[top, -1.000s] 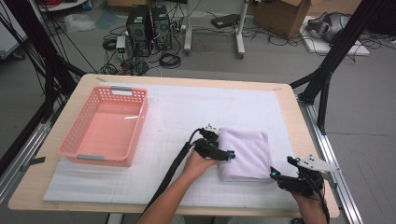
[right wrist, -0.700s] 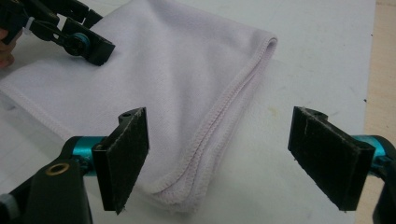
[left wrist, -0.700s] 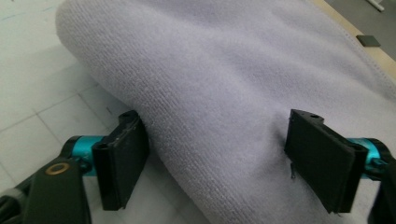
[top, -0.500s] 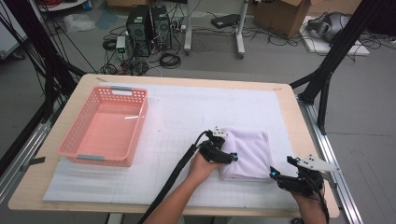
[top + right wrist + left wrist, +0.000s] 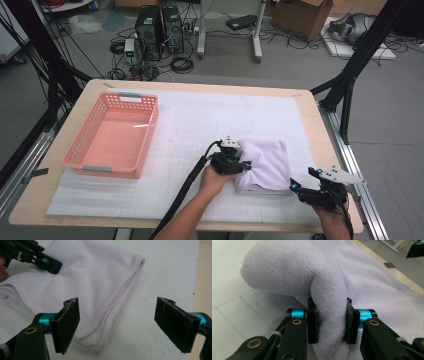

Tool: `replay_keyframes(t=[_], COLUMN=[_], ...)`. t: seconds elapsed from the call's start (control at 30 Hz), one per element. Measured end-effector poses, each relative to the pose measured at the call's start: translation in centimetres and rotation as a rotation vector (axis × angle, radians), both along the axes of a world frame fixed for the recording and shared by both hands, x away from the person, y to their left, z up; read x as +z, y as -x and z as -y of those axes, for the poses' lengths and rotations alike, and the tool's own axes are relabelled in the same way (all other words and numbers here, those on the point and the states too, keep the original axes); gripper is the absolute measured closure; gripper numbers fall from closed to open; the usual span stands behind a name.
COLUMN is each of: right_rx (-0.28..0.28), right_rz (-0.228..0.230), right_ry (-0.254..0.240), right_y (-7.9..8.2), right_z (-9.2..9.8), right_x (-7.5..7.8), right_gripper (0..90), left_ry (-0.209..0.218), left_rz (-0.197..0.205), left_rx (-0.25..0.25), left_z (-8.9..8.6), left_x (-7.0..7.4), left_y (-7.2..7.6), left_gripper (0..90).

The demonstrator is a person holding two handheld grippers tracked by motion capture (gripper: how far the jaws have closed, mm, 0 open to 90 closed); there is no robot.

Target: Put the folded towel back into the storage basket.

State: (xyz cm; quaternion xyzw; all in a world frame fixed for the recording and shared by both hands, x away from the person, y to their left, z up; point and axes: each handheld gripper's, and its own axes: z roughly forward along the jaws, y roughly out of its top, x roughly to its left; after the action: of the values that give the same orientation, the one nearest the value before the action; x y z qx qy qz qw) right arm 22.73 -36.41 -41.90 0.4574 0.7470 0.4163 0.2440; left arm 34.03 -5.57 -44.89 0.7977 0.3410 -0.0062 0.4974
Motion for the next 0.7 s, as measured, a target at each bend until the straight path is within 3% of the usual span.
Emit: replay_keyframes(t=[0.27, 0.7], right_rx=[0.002, 0.008], right_rz=[0.002, 0.007], right_ry=[0.001, -0.002], right_y=[0.1, 0.0], right_z=[0.0, -0.2], right_x=[0.0, 0.1], right_gripper=[19.2, 19.2], left_ry=[0.034, 0.087], left_rz=[0.049, 0.125], left_rx=[-0.007, -0.007], left_z=[-1.6, -6.1], left_x=[1.0, 3.4], left_y=[0.2, 0.5], left_gripper=[70.5, 71.1])
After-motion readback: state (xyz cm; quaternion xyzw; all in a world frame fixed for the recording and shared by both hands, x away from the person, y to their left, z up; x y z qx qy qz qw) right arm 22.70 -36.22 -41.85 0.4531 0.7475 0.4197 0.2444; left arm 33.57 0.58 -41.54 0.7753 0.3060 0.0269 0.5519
